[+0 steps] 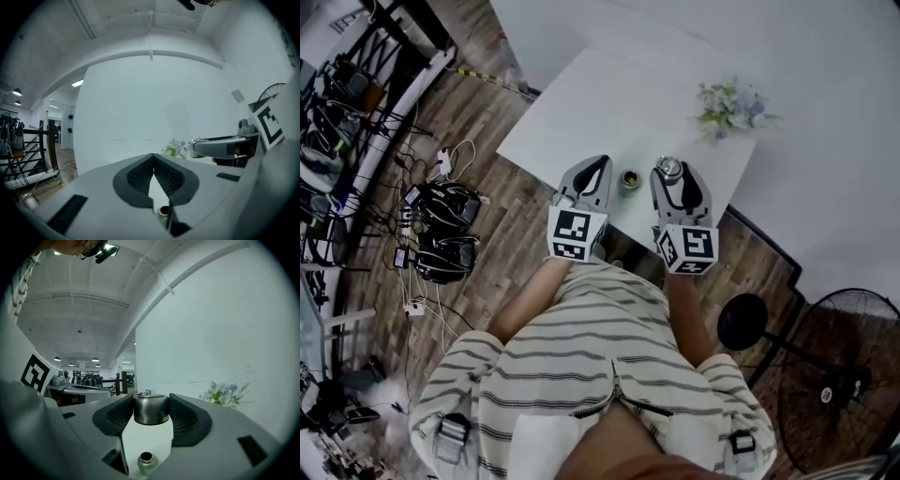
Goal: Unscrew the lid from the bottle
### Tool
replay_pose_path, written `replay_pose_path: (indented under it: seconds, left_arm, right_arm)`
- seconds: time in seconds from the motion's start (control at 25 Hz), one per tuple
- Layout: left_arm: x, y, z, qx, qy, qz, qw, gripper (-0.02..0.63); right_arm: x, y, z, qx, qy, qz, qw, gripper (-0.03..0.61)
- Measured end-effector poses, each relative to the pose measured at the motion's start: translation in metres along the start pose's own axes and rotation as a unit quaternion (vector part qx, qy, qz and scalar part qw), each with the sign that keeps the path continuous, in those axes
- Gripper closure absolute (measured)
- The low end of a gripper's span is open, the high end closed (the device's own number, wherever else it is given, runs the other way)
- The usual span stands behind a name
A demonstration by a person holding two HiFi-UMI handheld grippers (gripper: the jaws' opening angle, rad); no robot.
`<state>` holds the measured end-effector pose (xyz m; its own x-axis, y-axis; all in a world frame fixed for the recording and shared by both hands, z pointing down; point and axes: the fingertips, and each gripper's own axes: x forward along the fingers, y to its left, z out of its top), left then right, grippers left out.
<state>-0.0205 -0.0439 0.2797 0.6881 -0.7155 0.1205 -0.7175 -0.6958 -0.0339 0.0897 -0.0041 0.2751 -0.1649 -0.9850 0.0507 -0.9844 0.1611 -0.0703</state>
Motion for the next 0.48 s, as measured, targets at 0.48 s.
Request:
replay_pose_path:
  seconds: [0.48]
  left_arm:
    - [-0.0086, -0.0007, 0.0113, 0.011, -0.019, 0.005, 0.9998, 0.615]
  right_arm:
    - [-0.0042, 0.0023, 0.01, -0.011, -0.022, -0.006, 1.0, 0.337]
